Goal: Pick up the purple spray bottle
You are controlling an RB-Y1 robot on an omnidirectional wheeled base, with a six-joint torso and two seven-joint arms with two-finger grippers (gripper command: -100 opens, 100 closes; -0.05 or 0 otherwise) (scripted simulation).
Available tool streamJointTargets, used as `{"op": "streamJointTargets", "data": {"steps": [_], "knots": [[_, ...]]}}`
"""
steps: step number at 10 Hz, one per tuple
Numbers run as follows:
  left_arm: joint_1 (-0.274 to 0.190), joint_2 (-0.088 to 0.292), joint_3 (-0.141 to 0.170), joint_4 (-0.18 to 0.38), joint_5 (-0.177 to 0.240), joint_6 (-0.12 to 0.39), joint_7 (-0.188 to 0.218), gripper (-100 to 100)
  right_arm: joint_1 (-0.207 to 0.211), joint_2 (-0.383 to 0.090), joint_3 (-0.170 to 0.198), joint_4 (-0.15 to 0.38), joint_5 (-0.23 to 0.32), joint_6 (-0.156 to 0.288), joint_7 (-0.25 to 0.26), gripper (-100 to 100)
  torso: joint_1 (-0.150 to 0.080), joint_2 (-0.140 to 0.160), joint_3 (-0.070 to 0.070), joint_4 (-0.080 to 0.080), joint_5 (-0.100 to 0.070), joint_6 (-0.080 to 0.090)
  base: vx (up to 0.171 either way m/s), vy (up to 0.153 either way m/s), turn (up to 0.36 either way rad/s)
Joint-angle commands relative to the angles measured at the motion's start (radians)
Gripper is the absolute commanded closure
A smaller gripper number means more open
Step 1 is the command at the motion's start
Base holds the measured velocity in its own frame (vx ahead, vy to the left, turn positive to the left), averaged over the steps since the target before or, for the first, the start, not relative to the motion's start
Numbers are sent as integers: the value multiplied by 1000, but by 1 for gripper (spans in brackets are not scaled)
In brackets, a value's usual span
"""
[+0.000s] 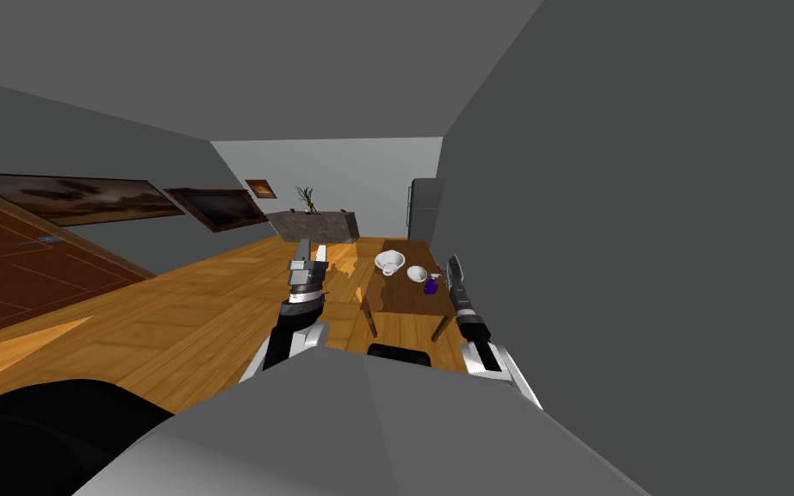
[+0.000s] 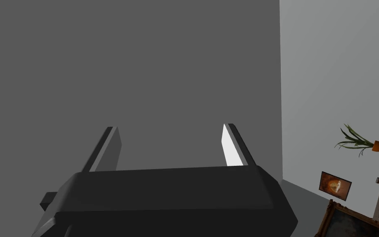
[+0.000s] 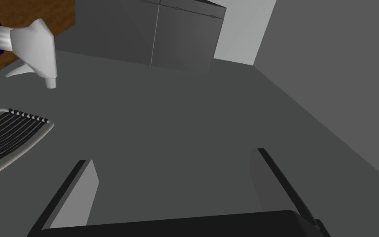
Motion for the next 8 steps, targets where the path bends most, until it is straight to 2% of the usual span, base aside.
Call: {"op": "streamJointTargets", "data": {"steps": [1, 2, 3, 4, 5, 6, 7, 8], "knots": [[0, 0, 0, 0, 0, 0, 0, 0, -4, -7, 12, 34, 29, 40, -16, -100, 0, 0, 0, 0, 0, 0, 2, 78, 40], [0, 0, 0, 0, 0, 0, 0, 0, -18, -22, 27, 68, 66, 71, -42, -100, -1, 0, 0, 0, 0, 1, 5, 89, 63], [0, 0, 0, 0, 0, 0, 0, 0, -18, -22, 27, 81, 66, 82, -42, -100, -1, 0, 0, 0, 0, 0, 9, 77, 39], [0, 0, 0, 0, 0, 0, 0, 0, -34, -37, 42, 120, 105, 118, -70, -100, -1, -1, 0, 0, 0, 0, -2, 93, 87], [0, 0, 0, 0, 0, 0, 0, 0, -34, -37, 42, 130, 105, 124, -70, -100, 0, 0, 0, 0, 0, 0, 10, 69, 41], [0, 0, 0, 0, 0, 0, 0, 0, -50, -52, 58, 165, 145, 159, -98, -100, -2, 0, 0, 0, 0, 1, 15, 85, 92], [0, 0, 0, 0, 0, 0, 0, 0, -50, -52, 58, 180, 145, 168, -98, -100, -1, -1, 0, 0, 0, 0, 8, 71, 37], [0, 0, 0, 0, 0, 0, 0, 0, -67, -67, 75, 225, 185, 204, -127, -100, -2, -1, 0, 0, 0, 1, -2, 73, 109]]}}
